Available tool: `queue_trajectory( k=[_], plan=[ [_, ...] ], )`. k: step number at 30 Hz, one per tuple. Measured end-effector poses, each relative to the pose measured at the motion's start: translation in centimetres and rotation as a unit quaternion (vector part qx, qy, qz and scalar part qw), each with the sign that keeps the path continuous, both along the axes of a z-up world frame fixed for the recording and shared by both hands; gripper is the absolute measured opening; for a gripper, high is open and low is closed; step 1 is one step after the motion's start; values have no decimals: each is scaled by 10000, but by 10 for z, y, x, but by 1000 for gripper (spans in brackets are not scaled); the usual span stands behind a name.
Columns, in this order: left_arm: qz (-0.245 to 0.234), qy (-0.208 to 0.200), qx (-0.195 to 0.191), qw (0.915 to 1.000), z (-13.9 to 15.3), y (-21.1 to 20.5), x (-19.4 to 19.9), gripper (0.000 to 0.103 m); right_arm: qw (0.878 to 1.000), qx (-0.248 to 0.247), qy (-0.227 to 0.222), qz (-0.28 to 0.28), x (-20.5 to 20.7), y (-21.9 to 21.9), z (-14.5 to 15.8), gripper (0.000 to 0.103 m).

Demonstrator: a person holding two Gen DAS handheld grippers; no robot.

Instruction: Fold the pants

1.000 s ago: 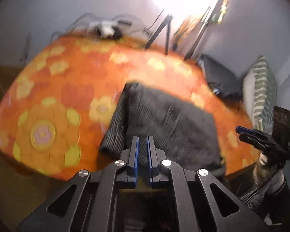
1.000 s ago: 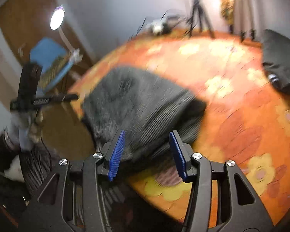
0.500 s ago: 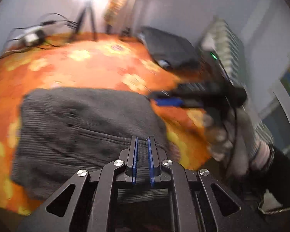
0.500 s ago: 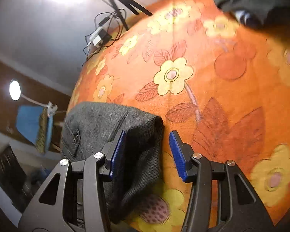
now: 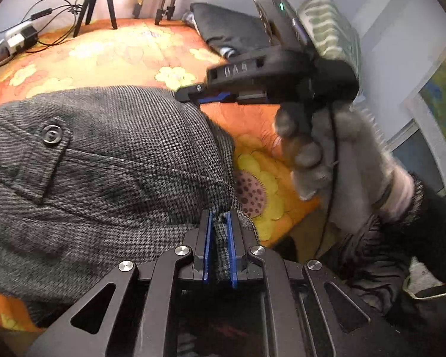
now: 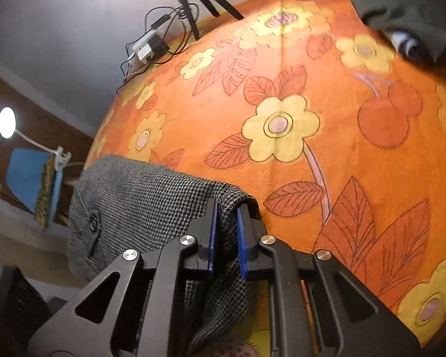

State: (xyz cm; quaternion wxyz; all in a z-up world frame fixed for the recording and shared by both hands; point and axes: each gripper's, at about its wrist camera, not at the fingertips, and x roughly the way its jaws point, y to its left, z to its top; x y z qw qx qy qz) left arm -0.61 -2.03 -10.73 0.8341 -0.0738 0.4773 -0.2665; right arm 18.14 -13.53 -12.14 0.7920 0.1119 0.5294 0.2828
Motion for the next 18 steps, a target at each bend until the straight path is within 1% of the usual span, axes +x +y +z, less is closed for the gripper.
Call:
queue_trajectory(
  k=[2,3,4,5,6,7,8,9,10,11,12,14,15,18],
  plan=[
    [152,-201,-49,9997,15,15,-6,17,10000,-40,-83,-23,-3,-3,5,15],
    [264,-301,-42,9992,20,22,-7,31,9999,7,-85,-76,-4,-7,7,18],
    [433,-453,-42,9980,28,34,-7,41,9999,68,-84,-122,-5,-11,9,25],
    [558,-540,-48,9970,33,44,-7,42,9998,78,-94,-151,-7,-14,12,32],
    [757,-618,-63,9952,39,58,-5,42,9998,84,-124,-150,-9,-16,14,36],
    [969,-658,-86,9931,43,72,-1,42,9997,88,-161,-139,-12,-19,18,49],
    [1153,-676,-94,9910,44,85,4,42,9997,102,-198,-136,-16,-21,21,64],
    [1392,-689,-84,9878,46,100,9,45,9995,129,-237,-141,-20,-23,23,71],
    [1596,-675,-76,9848,45,113,14,54,9993,182,-273,-157,-25,-25,25,79],
    [1815,-601,-128,9815,43,130,19,57,9992,240,-276,-169,-29,-27,26,80],
    [1905,-509,-200,9802,41,137,23,58,9991,294,-236,-169,-32,-28,26,80],
    [2083,-228,-438,9768,33,155,33,59,9992,393,-62,-102,-37,-28,23,80],
    [2178,-39,-573,9743,26,164,38,62,9991,410,-7,-92,-38,-28,21,80],
    [2357,307,-699,9688,13,172,48,63,9989,429,200,-71,-42,-28,12,81]
  ],
)
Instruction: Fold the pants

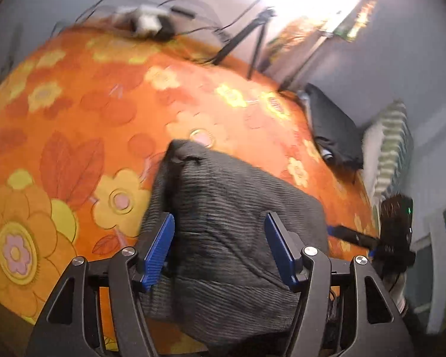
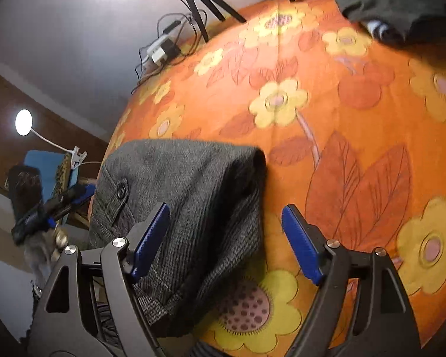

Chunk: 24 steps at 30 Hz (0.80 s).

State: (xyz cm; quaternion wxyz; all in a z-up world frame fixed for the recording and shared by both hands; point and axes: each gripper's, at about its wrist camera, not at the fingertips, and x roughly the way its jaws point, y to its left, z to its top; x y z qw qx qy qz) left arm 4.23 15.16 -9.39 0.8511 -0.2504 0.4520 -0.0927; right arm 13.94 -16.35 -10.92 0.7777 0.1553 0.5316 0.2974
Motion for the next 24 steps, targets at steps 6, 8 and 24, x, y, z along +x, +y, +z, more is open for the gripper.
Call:
queue_trajectory(
  k=[6,8,24],
  plan=[
    [-5,294,87,9995,-11,0,13,66,9988,268,398,-128,-3,-9,-11,81],
    [-38,337,160,9993,-14,-1,14,66,9984,300,472,-105,-4,-9,-14,81],
    [21,396,149,9991,-40,6,24,82,9978,417,485,152,-18,13,-20,85]
  ],
)
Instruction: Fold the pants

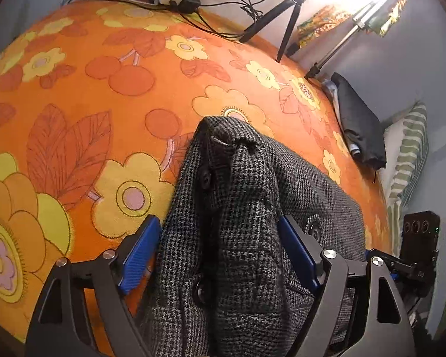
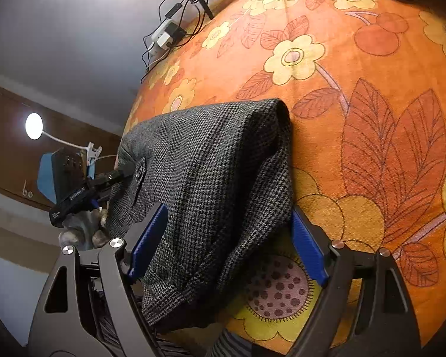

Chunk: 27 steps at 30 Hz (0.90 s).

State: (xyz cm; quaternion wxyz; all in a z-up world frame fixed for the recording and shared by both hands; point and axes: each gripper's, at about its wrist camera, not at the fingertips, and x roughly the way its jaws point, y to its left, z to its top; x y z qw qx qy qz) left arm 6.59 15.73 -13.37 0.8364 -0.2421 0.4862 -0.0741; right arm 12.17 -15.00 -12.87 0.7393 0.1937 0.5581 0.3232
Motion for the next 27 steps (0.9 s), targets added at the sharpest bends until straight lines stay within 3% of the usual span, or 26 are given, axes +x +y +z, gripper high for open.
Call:
queue_trajectory(
  k=[8,12,15,16,21,24,27],
  plan=[
    [119,-86,16,9999,-1,-1,-2,81,9992,-246,-303,127,-5,14,4,85],
    [95,-85,-71,9999,-1,-5,-3,65,9989,-247,-340,184,-6,17,4,82],
    [60,-58,-100,9999,-1,-7,-2,55,9989,-222,-338,233,-7,19,3,71],
    [78,-68,-91,9999,-1,-8,-2,53,9988,-221,-341,262,-7,21,3,61],
    [93,-91,-100,9999,1,-9,-4,43,9989,-171,-274,336,-7,26,0,52],
    [79,-130,-31,9999,1,-11,-4,43,9992,-136,-235,309,-7,26,-2,50],
    [230,-106,-256,9994,-5,-5,-4,49,9993,-78,-221,298,-7,24,-4,53]
  ],
)
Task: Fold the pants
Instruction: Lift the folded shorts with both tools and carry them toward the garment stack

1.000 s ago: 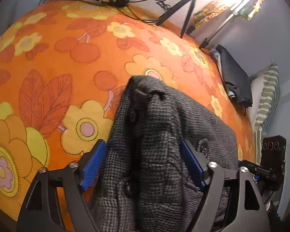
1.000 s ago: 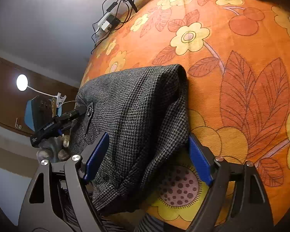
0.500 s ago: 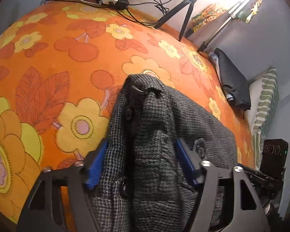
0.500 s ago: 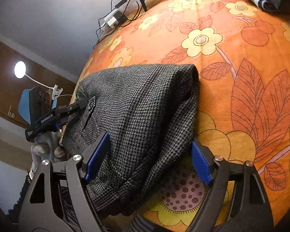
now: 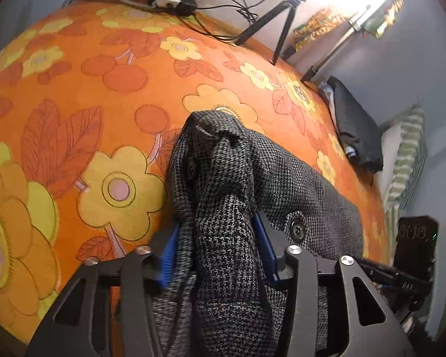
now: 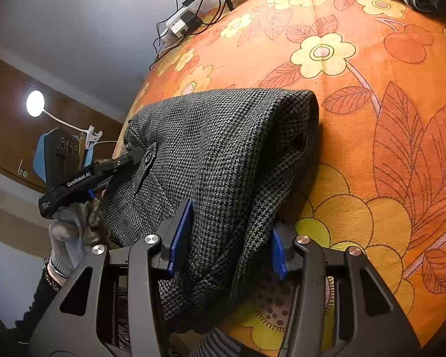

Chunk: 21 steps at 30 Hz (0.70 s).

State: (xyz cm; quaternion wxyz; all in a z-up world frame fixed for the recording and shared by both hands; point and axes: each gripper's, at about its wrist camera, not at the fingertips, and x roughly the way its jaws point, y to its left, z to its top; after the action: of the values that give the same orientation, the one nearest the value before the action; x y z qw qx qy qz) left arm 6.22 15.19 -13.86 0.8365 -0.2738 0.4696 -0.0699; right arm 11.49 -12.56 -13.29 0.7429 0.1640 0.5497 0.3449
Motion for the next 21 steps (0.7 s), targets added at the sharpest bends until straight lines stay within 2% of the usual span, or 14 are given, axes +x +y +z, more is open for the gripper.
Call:
queue_trajectory(
  k=[3,6,7,11,14,21],
  plan=[
    [31,-19,68,10000,1,-3,0,50,10000,55,21,-15,0,0,-1,54],
    [-26,-85,400,9992,9,-14,-1,37,9999,-79,-114,-8,-4,5,0,46],
    [-42,-130,475,9988,13,-15,-3,33,9998,-113,-144,10,-5,6,0,40],
    [44,-241,487,9985,20,-16,-8,30,9986,-293,-437,95,-10,12,10,32],
    [34,-238,540,9983,18,-15,-10,31,9956,-485,-766,225,-18,19,18,31],
    [30,-381,698,9968,26,-22,-14,27,9940,-584,-902,222,-21,18,21,30]
  ],
)
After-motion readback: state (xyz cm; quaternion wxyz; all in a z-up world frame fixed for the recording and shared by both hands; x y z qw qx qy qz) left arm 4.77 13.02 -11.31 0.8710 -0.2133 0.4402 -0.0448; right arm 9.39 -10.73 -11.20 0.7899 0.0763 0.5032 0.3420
